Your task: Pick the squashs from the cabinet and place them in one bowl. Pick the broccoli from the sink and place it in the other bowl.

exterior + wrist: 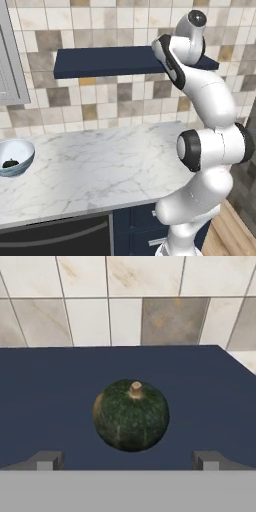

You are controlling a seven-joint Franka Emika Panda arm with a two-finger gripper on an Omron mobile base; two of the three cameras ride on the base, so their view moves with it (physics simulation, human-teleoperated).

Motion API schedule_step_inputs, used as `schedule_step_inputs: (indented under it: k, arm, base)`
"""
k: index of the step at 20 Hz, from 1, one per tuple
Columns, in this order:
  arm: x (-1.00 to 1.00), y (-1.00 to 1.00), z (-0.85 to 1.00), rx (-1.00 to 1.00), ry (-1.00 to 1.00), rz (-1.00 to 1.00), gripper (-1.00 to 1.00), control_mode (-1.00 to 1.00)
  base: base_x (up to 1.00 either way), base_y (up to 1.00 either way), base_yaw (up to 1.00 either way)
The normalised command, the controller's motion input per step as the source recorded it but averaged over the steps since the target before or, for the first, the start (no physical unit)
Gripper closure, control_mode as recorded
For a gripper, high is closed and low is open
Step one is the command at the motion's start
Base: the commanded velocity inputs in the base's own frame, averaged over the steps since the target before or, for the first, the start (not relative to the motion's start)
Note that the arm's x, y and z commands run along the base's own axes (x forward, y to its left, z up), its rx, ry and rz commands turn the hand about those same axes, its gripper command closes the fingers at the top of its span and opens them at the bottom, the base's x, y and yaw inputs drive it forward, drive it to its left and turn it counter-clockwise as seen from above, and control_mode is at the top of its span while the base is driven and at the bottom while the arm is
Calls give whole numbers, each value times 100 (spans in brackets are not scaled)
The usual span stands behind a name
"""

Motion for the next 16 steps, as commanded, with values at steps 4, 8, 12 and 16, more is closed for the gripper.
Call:
schedule_step_inputs:
  k: [4,8,12,16]
  arm:
    - [38,-6,-10,-2,0,1,-100,-100]
    - [26,-2,-7,-1,0,0,-100,-100]
    - [34,0,-14,0,0,0,-100,-100]
    - [28,0,-10,0,0,0,100,-100]
  base:
    - [0,0,0]
    - [0,0,0]
    - [0,0,0]
    - [0,0,0]
